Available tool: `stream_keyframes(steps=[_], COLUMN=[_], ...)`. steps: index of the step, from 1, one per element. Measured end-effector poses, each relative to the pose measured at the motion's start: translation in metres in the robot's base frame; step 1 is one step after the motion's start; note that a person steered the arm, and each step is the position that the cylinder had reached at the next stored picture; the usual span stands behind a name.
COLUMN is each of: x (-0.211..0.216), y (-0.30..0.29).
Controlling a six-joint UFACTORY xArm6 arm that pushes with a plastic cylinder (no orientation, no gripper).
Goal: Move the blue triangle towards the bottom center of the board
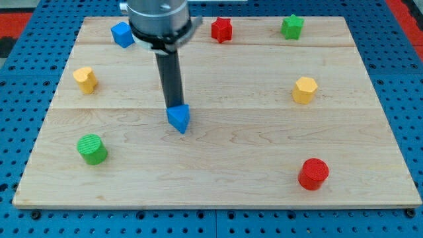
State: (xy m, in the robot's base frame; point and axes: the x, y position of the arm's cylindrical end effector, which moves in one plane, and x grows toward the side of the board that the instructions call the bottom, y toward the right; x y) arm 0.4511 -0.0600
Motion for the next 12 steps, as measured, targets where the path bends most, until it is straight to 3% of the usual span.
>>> stream_keyframes(steps=[2,3,4,5,6,7,8,9,10,11,12], x=[0.036,0.047,0.018,0.031,0.077,0.061,0.003,0.057,0.035,0.068,0.074], y=[-0.028,0.02,0.035,0.049,0.009,0.023,0.067,0.075,0.034,0.033,0.032])
